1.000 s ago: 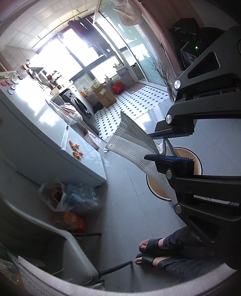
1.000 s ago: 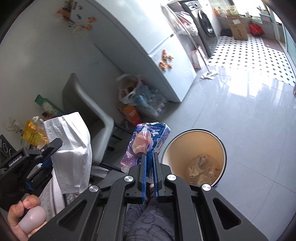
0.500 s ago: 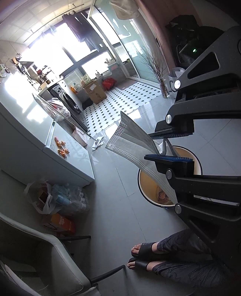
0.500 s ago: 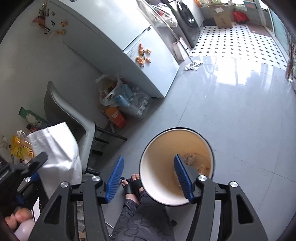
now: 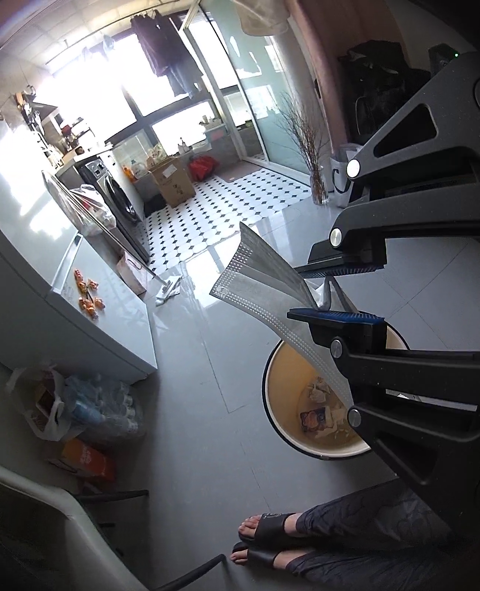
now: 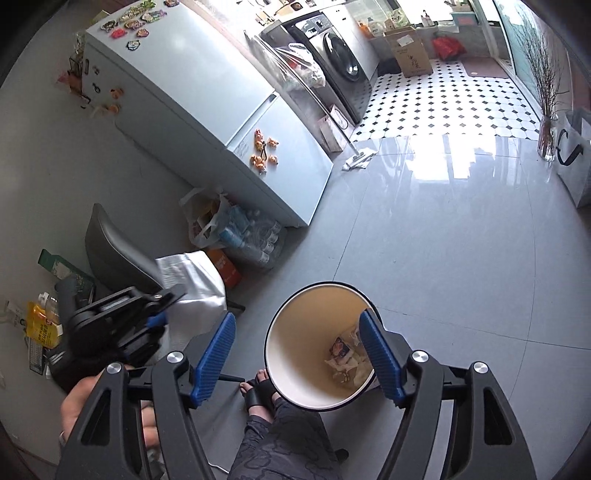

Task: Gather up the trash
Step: 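Open the right gripper over the bin while the left gripper releases the mask, then return both tools to the remaining trash on the table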

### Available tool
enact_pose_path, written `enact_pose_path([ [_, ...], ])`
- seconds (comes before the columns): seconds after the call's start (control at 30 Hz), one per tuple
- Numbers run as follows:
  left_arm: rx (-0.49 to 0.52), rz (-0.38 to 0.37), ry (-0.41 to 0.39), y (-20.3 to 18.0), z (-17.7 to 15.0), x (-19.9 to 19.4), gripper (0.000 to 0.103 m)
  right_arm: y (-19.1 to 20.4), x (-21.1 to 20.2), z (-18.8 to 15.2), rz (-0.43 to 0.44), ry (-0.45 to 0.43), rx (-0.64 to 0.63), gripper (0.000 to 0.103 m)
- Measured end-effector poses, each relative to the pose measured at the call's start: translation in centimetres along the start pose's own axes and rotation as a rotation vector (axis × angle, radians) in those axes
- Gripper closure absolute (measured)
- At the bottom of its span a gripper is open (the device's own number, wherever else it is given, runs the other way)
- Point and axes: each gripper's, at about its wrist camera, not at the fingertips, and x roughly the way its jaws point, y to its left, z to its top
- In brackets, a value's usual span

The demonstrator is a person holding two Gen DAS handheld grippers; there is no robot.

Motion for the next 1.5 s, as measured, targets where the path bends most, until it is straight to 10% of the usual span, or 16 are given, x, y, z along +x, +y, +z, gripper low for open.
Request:
enact_pose_path([
  [0.1,0.004,-0.005,0.013,0.0,0.3,1.1,0.086,-0.5,0.1,0.2,-0.007,-0.001,0.013,0.034],
  [0.27,-0.023,-0.036,0.040,0.0,-0.1,2.0,0.049,-1.5,1.0,0.3,-0.034,0.005,0.051,0.032],
  [0.43,-0.018,-0.053,0.032,-0.8,-0.5,1.1,0.039,-2.0,1.4,0.0,-0.041,0.017,0.070,0.032],
  [0.83,-0.065,-0.066,-0.179,-2.2,-0.9,-11.8,0.007,1.2,-1.6,0.0,0.027,-0.038,0.053,0.015],
  [1.5,-0.125,0.092,-0.565,8.4,-2.7,-38.0,0.006,20.1,-6.6,-5.9,0.263,-0.023,-0.247,0.007],
])
